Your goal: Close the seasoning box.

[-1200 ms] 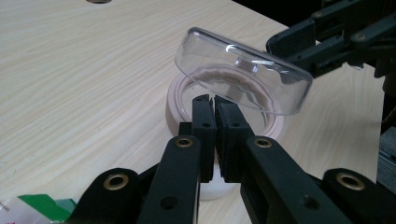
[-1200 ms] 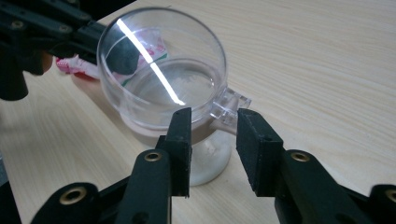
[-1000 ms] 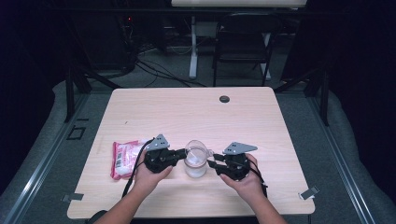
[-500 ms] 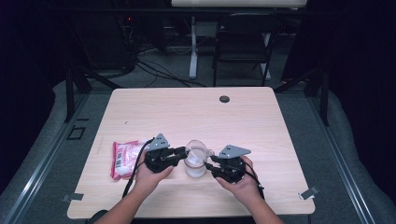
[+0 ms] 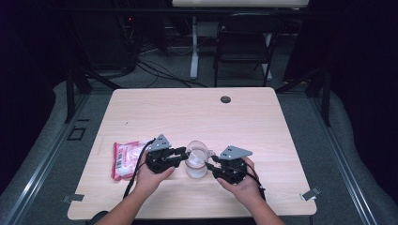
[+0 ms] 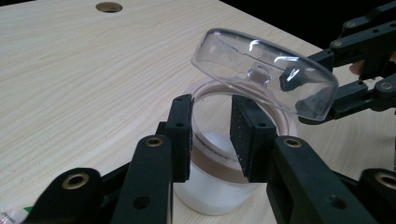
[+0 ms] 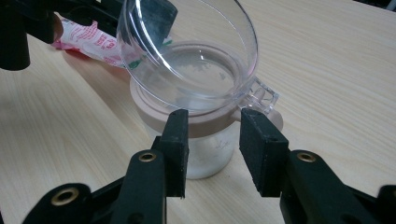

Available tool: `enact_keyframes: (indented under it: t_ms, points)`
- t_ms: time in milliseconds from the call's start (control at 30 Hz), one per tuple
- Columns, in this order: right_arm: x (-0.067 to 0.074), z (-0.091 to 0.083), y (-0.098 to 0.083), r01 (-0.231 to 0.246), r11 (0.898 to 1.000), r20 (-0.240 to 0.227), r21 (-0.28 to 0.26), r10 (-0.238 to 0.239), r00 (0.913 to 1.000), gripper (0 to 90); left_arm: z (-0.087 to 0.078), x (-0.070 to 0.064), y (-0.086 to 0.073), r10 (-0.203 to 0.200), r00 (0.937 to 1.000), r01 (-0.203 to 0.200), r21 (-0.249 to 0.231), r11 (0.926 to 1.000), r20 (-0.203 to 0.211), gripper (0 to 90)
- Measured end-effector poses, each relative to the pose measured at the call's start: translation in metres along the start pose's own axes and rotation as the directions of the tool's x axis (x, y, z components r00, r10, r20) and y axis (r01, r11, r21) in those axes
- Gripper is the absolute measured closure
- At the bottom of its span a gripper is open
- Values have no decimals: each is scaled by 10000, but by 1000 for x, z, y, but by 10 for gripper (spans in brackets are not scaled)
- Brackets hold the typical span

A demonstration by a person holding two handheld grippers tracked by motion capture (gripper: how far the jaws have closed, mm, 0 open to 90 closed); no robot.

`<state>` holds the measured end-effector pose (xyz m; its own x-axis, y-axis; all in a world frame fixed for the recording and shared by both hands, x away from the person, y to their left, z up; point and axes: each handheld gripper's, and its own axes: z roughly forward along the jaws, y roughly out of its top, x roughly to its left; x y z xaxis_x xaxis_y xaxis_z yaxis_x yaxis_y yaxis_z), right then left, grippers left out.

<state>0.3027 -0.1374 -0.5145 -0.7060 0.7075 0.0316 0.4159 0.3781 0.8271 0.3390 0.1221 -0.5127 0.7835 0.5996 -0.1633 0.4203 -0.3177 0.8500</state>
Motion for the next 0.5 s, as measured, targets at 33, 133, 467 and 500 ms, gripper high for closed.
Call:
enact_keyframes:
  t_ms: [33, 133, 467, 500]
  points:
    - [0, 0, 0, 17, 10000, -8, 14, -17, 10000, 627, 0, 0, 0, -28, 10000, 28, 16, 10000, -5, 684]
    - [0, 0, 0, 17, 10000, -3, 4, -17, 10000, 627, 2, 0, -1, 6, 10000, -5, 79, 10000, -59, 669]
    - [0, -1, 0, 20, 10000, 0, -42, -20, 10000, 627, 8, 2, -4, -36, 9996, 44, 293, 9996, -284, 628]
    - [0, -1, 0, 17, 10000, 4, -39, -17, 10000, 627, 8, 2, -5, -32, 9997, 40, 276, 9996, -261, 630]
